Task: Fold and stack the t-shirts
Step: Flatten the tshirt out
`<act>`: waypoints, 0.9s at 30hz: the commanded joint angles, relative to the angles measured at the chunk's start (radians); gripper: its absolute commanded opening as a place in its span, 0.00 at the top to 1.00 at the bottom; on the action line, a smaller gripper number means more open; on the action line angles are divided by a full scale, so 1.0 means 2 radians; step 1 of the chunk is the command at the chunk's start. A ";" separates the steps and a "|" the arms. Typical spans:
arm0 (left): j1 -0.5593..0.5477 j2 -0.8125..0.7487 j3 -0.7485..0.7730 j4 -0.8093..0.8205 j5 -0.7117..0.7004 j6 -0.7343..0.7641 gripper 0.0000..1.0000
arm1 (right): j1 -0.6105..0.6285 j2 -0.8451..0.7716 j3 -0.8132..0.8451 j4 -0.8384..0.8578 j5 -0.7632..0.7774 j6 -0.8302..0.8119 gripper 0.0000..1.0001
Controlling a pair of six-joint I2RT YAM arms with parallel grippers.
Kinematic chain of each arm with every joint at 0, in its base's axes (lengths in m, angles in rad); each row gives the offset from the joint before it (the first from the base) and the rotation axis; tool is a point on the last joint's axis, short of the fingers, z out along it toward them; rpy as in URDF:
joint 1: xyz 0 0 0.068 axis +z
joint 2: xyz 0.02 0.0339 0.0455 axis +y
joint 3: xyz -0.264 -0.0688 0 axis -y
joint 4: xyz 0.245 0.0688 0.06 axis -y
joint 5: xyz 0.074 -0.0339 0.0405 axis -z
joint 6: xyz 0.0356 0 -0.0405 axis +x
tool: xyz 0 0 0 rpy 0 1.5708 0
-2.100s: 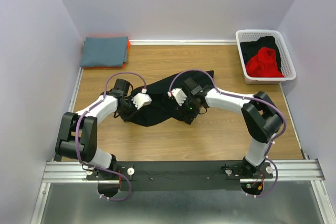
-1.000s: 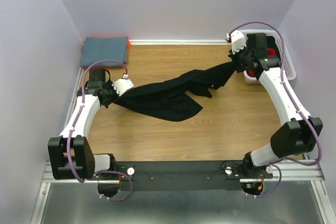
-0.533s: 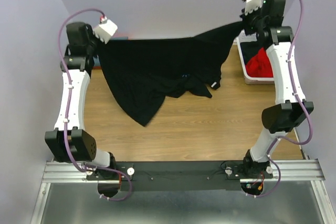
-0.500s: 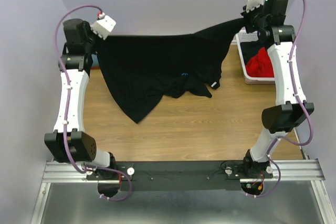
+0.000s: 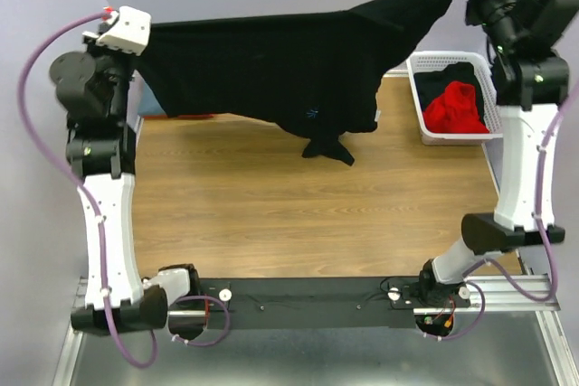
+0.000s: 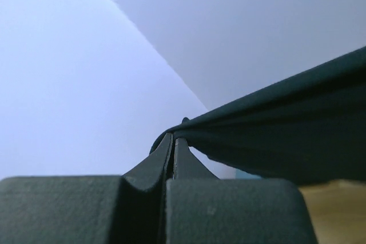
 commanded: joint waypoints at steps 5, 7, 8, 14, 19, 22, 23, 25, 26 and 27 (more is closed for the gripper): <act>0.018 -0.084 0.019 0.101 -0.062 -0.051 1.00 | -0.007 -0.104 -0.022 0.117 0.064 -0.001 0.99; 0.019 -0.080 0.041 0.102 -0.058 -0.054 1.00 | -0.008 -0.104 -0.007 0.130 0.071 -0.010 1.00; 0.018 -0.076 0.047 0.102 -0.058 -0.053 1.00 | -0.008 -0.100 -0.002 0.133 0.074 -0.015 0.99; 0.019 -0.039 0.062 0.085 -0.021 -0.031 1.00 | -0.007 -0.071 0.002 0.151 0.071 -0.037 0.99; 0.018 0.020 0.067 0.052 0.028 -0.031 1.00 | -0.007 -0.037 -0.035 0.157 0.057 -0.045 0.99; 0.017 0.070 0.070 0.040 0.061 -0.043 1.00 | -0.008 0.001 -0.056 0.159 0.051 -0.045 1.00; 0.014 0.086 0.077 0.033 0.071 -0.046 1.00 | -0.007 0.013 -0.056 0.160 0.050 -0.043 1.00; 0.008 0.138 0.101 0.028 0.078 -0.055 1.00 | -0.007 0.057 -0.037 0.161 0.055 -0.036 1.00; 0.006 0.155 0.113 0.028 0.083 -0.060 1.00 | -0.007 0.074 -0.020 0.161 0.057 -0.031 1.00; 0.005 0.173 0.127 0.031 0.073 -0.070 1.00 | -0.008 0.093 -0.001 0.162 0.061 -0.025 0.99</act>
